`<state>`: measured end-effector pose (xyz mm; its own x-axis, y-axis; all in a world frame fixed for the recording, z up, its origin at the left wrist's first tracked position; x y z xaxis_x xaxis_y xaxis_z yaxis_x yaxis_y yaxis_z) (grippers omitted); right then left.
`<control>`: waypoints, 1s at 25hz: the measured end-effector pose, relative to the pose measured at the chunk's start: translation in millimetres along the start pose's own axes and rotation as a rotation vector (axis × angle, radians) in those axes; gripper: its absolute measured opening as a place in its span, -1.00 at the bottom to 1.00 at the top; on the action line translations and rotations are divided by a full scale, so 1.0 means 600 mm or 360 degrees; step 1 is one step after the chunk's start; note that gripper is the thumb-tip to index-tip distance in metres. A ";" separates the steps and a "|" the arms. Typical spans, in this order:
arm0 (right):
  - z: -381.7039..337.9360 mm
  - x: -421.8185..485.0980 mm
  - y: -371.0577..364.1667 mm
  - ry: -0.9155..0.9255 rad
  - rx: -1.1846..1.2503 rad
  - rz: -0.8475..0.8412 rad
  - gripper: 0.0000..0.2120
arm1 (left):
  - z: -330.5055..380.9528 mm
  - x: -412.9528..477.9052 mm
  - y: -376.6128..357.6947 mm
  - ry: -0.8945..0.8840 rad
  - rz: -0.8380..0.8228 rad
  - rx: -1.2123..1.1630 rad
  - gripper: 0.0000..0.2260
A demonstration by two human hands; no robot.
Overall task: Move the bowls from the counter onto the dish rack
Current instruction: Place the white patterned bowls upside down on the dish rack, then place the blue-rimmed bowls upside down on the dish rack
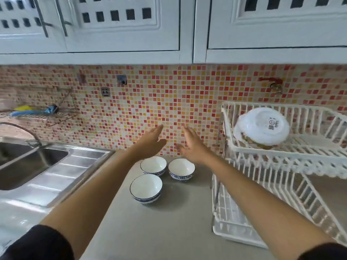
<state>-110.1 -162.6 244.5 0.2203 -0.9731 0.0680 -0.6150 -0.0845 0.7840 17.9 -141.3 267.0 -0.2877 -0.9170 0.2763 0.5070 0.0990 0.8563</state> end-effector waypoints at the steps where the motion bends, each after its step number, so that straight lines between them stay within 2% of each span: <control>1: 0.010 0.010 -0.045 -0.0067 -0.0003 -0.0039 -0.30 | -0.031 -0.019 -0.012 0.0061 -0.0030 0.0022 -0.46; 7: 0.086 0.058 -0.255 -0.0448 0.0040 -0.0228 -0.41 | -0.236 -0.095 -0.149 0.0508 -0.0249 -0.0034 -0.42; 13: 0.164 0.135 -0.386 -0.0658 0.0065 -0.0384 -0.32 | -0.376 -0.128 -0.262 0.0919 -0.0341 -0.0122 -0.40; 20: 0.251 0.203 -0.496 -0.0974 0.0160 -0.0599 -0.39 | -0.492 -0.110 -0.350 0.1387 -0.0213 -0.0363 -0.36; 22: 0.264 0.214 -0.518 -0.1027 0.0206 -0.0661 -0.47 | -0.510 -0.108 -0.362 0.1511 -0.0139 -0.0363 -0.41; 25: 0.270 0.226 -0.532 -0.1054 0.0257 -0.0701 -0.65 | -0.522 -0.102 -0.363 0.1565 -0.0036 -0.0286 -0.60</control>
<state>-6.6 -302.6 -96.5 0.0051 -0.7639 -0.6453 -0.6889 -0.4704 0.5515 179.5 -227.8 -72.8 0.4604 -0.8380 -0.2928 0.6485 0.0922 0.7556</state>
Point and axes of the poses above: each hand's wrist, its own x-axis towards the middle knuckle, its own y-axis out of the back of the hand, z = x × y, the point moved 8 cm from there along x, towards the middle knuckle, and after that the axes turned 13 degrees about -y, right-handed, at the moved point
